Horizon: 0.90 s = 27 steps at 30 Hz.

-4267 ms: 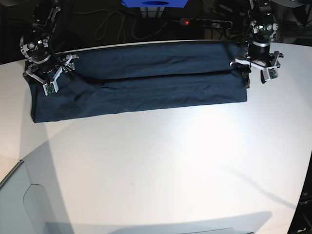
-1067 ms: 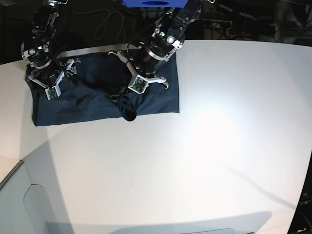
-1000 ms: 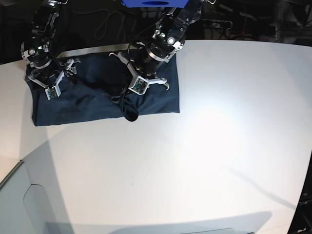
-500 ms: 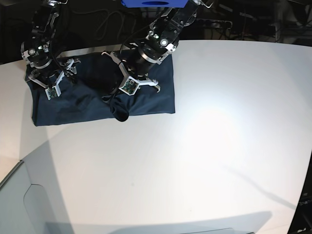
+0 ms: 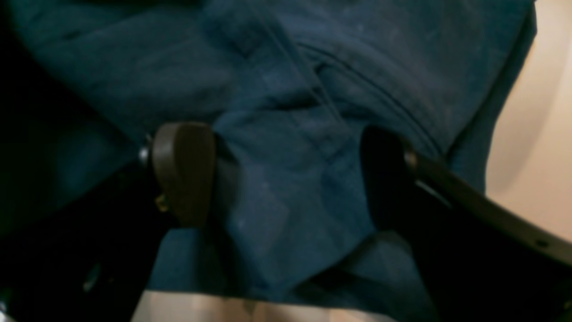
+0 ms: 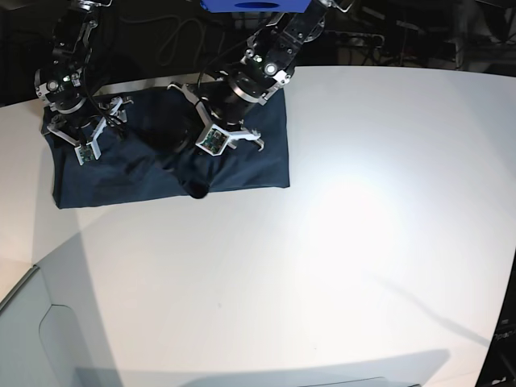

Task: Fold the T-shirt properly
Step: 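Grasp the strip end with the left gripper and fold it toward the right gripper, then release the left gripper and grasp the other strip end with the right gripper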

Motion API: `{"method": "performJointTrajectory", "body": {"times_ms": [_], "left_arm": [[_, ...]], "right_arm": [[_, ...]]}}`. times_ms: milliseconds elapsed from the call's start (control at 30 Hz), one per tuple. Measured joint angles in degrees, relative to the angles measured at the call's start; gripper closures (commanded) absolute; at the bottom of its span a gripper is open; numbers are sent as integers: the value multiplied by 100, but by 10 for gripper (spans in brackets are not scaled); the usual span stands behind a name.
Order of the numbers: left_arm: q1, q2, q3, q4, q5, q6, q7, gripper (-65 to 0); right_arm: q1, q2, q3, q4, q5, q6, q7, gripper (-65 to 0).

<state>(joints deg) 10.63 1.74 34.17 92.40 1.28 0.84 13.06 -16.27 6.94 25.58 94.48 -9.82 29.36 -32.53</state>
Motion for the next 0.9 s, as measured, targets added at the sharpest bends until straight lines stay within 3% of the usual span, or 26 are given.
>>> {"method": "performJointTrajectory", "body": {"times_ms": [67,333,633,767,900], "left_arm": [[11,-2,11,0,0,0,0,-280],[214,-48,-79,476,-15,4,-46,-282],[745,-708,-758,815,-17,0,-2,-282],[975,-815,-1272,817,-20,-2,-11,-282],[1082,-807,-1784,809,-17,-24,-35,-282]], "right_arm": [[-11,0,-2,2,-2,-2,4,-493],[-13,0,0,2,0,-4,2,-493],[-48,-37,0,267,-66,13,-205,-495],[-107,-61,133,758,-94,17,-299,-497],[-13,-321,605,1268,-85,17,-247,-498]]}}
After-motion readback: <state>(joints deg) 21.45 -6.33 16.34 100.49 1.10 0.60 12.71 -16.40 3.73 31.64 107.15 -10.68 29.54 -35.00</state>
